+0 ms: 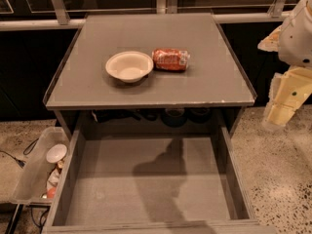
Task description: Place coke can into top drawer
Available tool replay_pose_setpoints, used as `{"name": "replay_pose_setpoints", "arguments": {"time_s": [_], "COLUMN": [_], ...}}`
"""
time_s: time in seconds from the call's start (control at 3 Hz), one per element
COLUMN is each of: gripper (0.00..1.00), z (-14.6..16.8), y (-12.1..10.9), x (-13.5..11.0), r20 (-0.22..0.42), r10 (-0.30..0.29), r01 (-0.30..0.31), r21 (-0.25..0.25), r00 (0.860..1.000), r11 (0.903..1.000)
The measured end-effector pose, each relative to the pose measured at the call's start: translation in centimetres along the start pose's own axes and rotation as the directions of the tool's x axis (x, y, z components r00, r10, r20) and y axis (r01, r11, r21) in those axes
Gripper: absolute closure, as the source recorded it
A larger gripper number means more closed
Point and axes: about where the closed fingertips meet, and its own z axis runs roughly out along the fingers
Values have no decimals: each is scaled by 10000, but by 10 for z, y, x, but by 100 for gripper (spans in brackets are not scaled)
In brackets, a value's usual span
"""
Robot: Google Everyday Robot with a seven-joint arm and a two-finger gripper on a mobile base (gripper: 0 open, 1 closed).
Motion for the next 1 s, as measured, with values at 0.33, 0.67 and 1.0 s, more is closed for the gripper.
{"name": "replay_pose_setpoints", "arguments": {"time_s": [0.33,0.67,1.0], "gripper": [0,0,0], "z": [0,6,20], "y": [0,-20,-54], "x": [0,-13,-18], "r20": [8,758,1054], "r10": [-3,-303,127], "r01": [3,296,-134], "r21": [1,103,64], "r00": [10000,9967,9943], "r11": [10000,9995,9999]}}
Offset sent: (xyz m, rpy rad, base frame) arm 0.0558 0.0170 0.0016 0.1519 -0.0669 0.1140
